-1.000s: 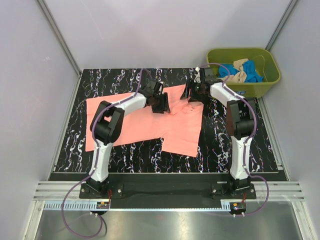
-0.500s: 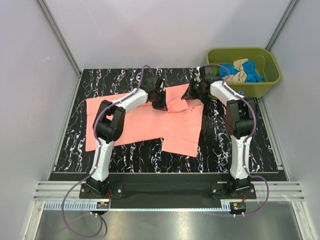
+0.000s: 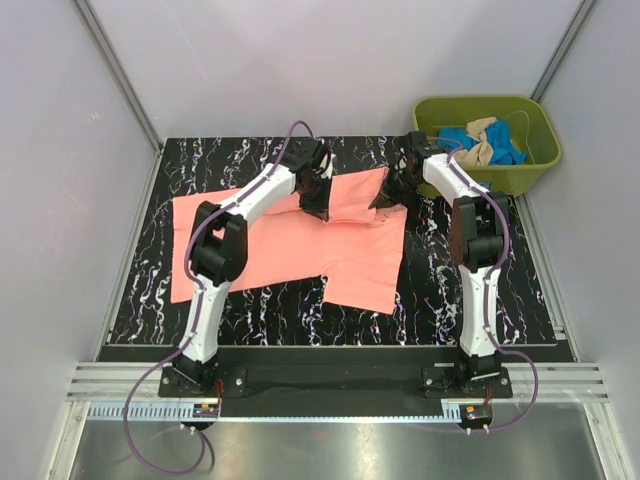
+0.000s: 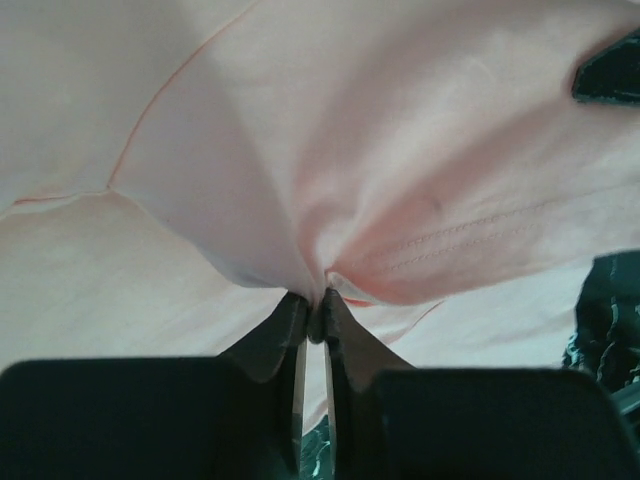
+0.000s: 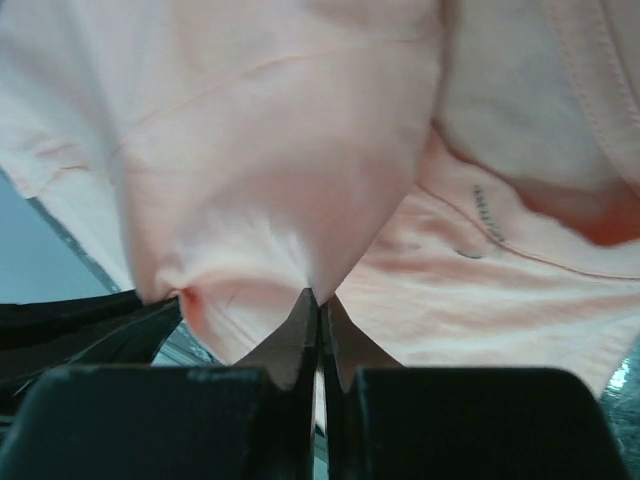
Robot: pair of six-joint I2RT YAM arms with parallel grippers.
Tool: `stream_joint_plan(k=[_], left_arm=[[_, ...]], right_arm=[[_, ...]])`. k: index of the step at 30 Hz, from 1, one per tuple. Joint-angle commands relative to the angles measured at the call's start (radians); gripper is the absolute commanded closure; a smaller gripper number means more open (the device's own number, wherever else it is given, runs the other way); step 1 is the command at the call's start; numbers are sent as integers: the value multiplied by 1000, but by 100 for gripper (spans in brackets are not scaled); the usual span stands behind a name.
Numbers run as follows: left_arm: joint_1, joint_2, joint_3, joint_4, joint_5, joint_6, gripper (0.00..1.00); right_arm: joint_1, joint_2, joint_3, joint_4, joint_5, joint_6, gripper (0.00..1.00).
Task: Fold and stack the t-shirts
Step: Fold the tshirt
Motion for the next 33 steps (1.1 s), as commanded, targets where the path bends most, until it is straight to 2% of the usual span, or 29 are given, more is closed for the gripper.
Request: stream_joint_plan(k=[1,2,4,5,6,8,11,13,14,17,20,25,33], left_arm=[[-1,7,51,-93,25,92,82],[-1,5,63,-116,-20,100,77],[-1,-45,50,-140,-73,120,50],[-1,-79,18,-120,-65,130,43],[-1,-152,-51,-71,-46,141,37],[11,-206,-87,-65,-24,147,32],[46,-312,-171,-13,19,135,34],[82,-372,-249,62,46,106,37],[127,-384,-277,98,106,92,39],[197,-349,-332,217,311,16,46],[197,-257,-323,290,387,-56,48],[180,-205,-441,504,381,-251,60],[105,-177,-559,678,265,-383,60]], right_arm=[[0,24,50,-118,69,-63,95],[-1,24,51,-126,83,-75,93],[0,21,54,-146,142,-135,85],[0,1,48,-157,171,-153,80],[-1,-13,38,-155,226,-192,75],[0,-47,1,-122,264,-225,73],[0,-99,-25,-74,296,-256,65],[2,-107,-24,-37,262,-256,61],[3,-105,-19,-25,249,-249,60],[14,-79,4,16,230,-220,53],[12,-9,39,27,224,-198,52],[11,25,68,30,184,-190,54],[12,-85,-88,101,132,-187,52]])
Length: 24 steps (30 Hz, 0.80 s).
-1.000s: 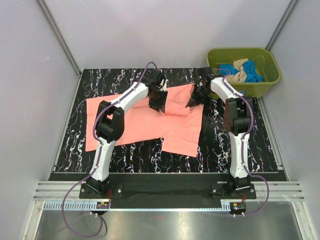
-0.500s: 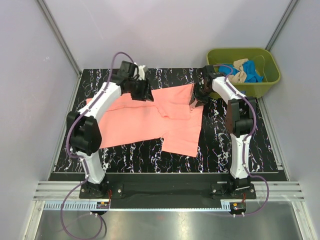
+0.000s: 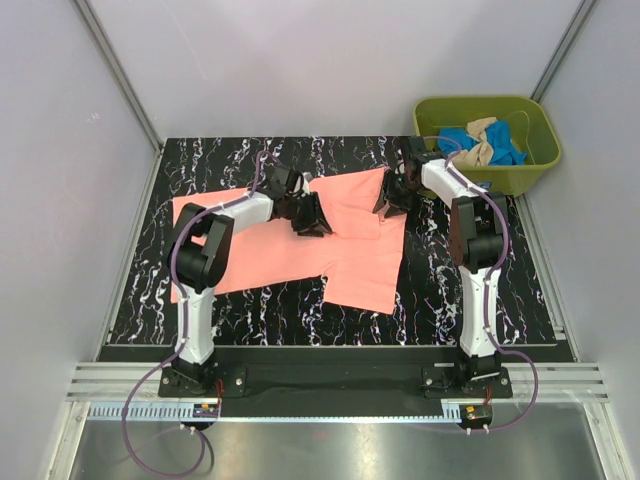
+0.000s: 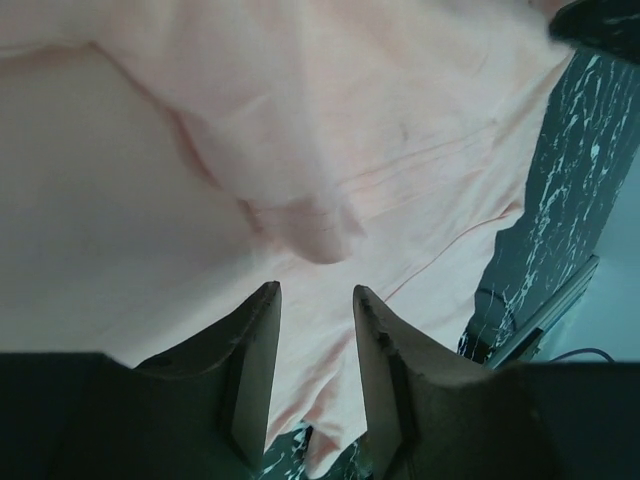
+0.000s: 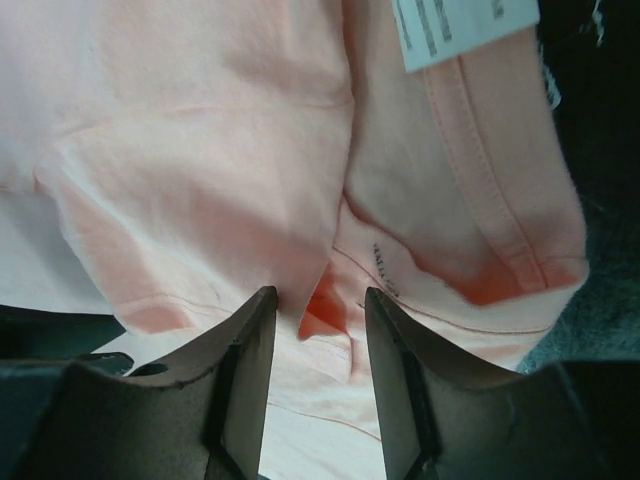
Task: Fold and stack the t-shirts
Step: Fold the tshirt
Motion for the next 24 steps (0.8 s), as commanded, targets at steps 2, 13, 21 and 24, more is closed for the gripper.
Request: stream_joint_plan(k=[2,13,21,24], left_arm=[[-12,-11,-22,168,-81,-111,60],[-29,60,62,46,-208,-132,64],[-36,107,105,32,-202,-129,65],[-41,108,117,18,-196,-122,81]], right_arm=[[6,-107,-58,53,-66,21,52],[10,-147,-153,96,-57,23,52],[10,-150,-169,93,-71,18,52],[10,-142,-166,98,-94,27,52]])
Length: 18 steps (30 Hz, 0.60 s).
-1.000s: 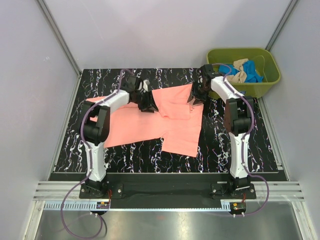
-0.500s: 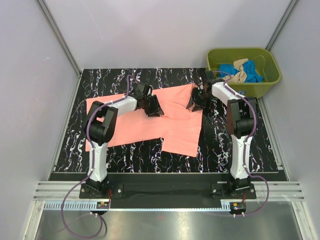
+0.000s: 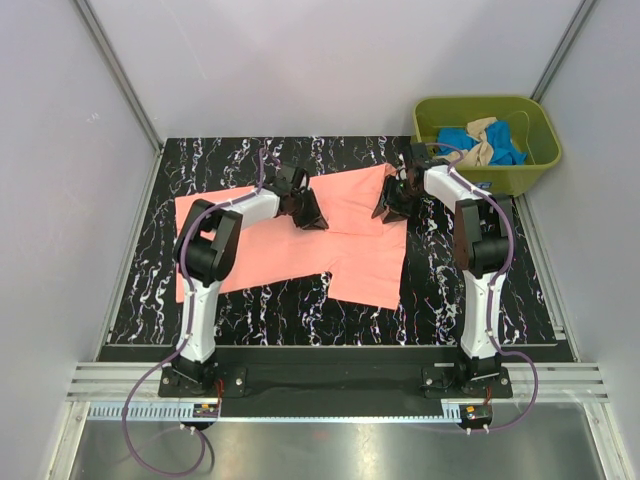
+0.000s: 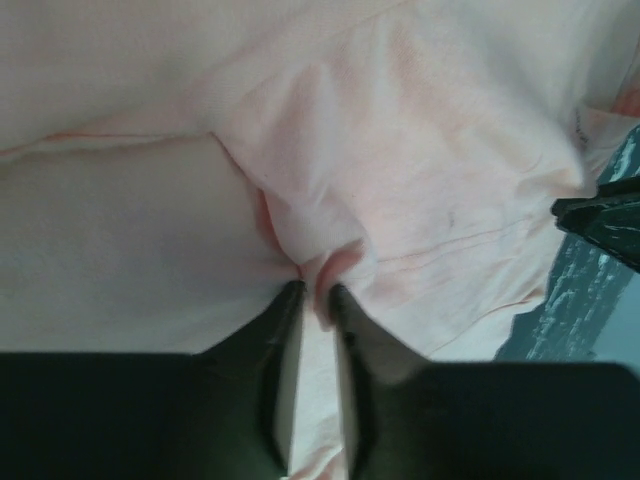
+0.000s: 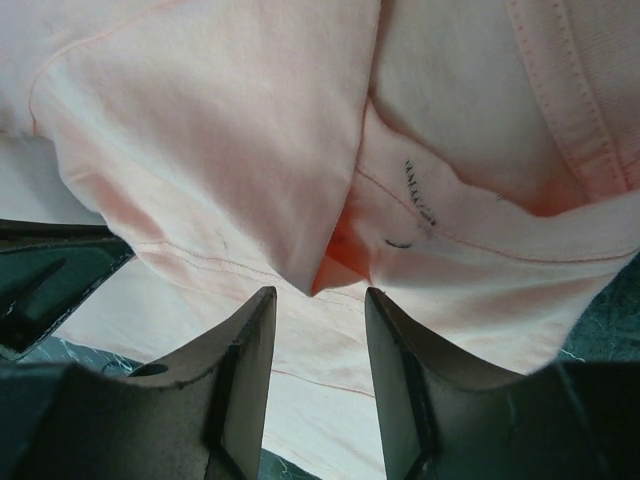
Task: Fold and stack the t-shirts
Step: Fold the tshirt
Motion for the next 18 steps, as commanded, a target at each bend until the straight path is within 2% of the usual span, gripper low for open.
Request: stream_joint_plan(k=[1,3,5,7,18], left_arm=[[-13,10,47,-38,-46,26,83],[-21,4,70,-70,-72,60,86],[-22,1,95,-106,-85,82,95],[-22,1,116,-136,-92,93,100],[-35,27,205,-251,-75,148,100]], right_arm=[[8,-54,-2,24,-39,17,52],[8,-51,3,21,-36,17,52],[9,-53,3,21,-13,6,52],[9,-48,9,6,10,-24,52],[11,-11,9,30,-19,-35,55]])
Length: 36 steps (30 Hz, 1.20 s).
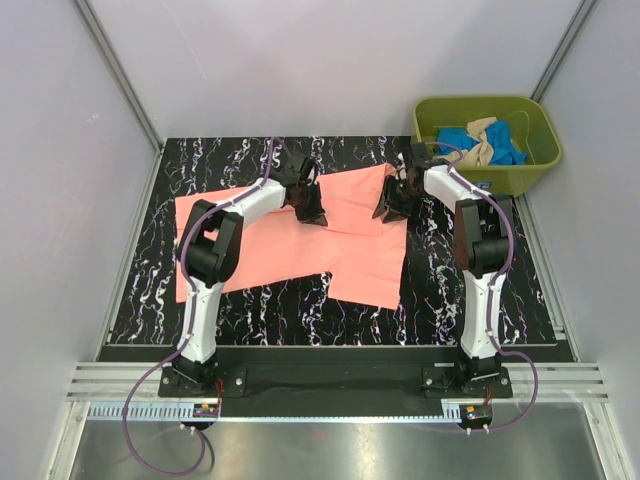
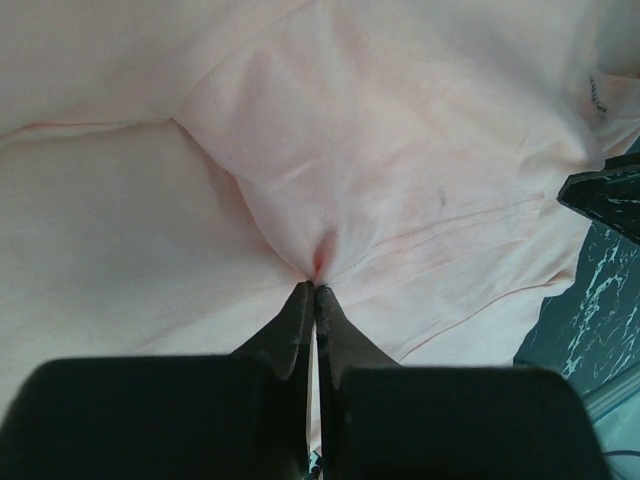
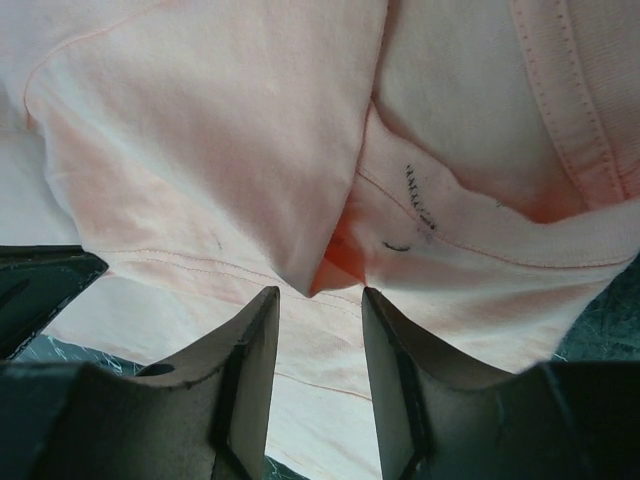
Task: Fold and stack the t-shirts
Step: Fold the tshirt
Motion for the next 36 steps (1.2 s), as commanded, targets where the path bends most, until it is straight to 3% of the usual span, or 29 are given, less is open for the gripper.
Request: stream_joint_plan(k=[1,12,16,20,24,30,32,36], left_arm=[[-4,16,47,-29,6,28,100],[-5,19,75,-48,21,42,99],[-7,30,119,-97,23,69,98],[-8,55,183,-158,26,97,97],[-10,69,222,-247,20,128,97],[-19,90,263,-327,32,177,96],[-27,96,268,-324,47,194,92],[-30,70,269,-330,31,218,58]], right_arm=[[10,-4,11,25,-20,-10,55],[30,36,45,36,0,-53,61],[32,44,51,44,-3,-46,74],[32,36,95,-28,11,-21,100],[32,19,174,-171,-15,57,100],[33,18,250,-341,119,51,100],[33,10,232,-344,184,37,100],[32,21,221,-349,310,-10,100]])
